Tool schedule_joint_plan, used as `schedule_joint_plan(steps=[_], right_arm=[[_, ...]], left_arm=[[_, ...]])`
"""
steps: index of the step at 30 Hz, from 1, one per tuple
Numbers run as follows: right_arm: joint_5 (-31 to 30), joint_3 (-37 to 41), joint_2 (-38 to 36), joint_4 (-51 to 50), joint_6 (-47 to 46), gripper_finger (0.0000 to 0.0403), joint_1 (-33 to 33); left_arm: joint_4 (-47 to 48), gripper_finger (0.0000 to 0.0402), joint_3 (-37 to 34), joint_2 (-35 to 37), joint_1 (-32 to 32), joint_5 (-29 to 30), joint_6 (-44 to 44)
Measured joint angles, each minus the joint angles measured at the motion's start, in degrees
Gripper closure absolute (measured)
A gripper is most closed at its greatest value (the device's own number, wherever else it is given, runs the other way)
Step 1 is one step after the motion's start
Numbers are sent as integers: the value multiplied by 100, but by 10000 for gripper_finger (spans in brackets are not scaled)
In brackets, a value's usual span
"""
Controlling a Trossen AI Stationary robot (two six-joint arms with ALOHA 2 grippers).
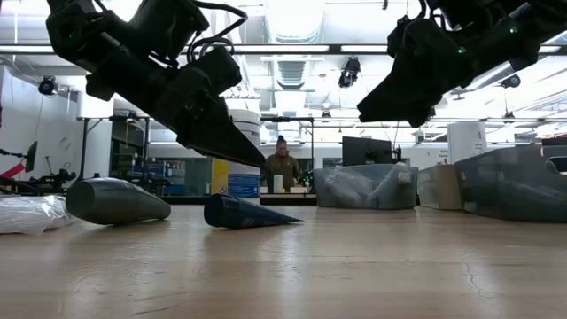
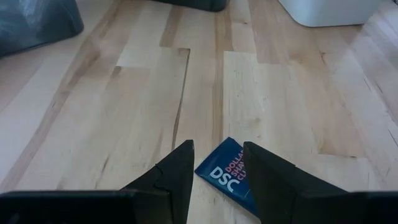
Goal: Pick & Place Travel size toiletries
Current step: Put the right blue shave cream into the white bin
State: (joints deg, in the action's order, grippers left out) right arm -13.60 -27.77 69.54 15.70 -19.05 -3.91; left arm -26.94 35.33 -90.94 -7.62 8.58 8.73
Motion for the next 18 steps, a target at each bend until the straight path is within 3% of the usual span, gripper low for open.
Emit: schedule_joint_plan(steps=[11,18], right_arm=[[0,4,0,17,-301,277,-104],[5,8,0,98,-461,301,-320]], left_arm=[[-2,255,0,-11,-60,-73,11],[0,218,0,-161,-373,-81,123]])
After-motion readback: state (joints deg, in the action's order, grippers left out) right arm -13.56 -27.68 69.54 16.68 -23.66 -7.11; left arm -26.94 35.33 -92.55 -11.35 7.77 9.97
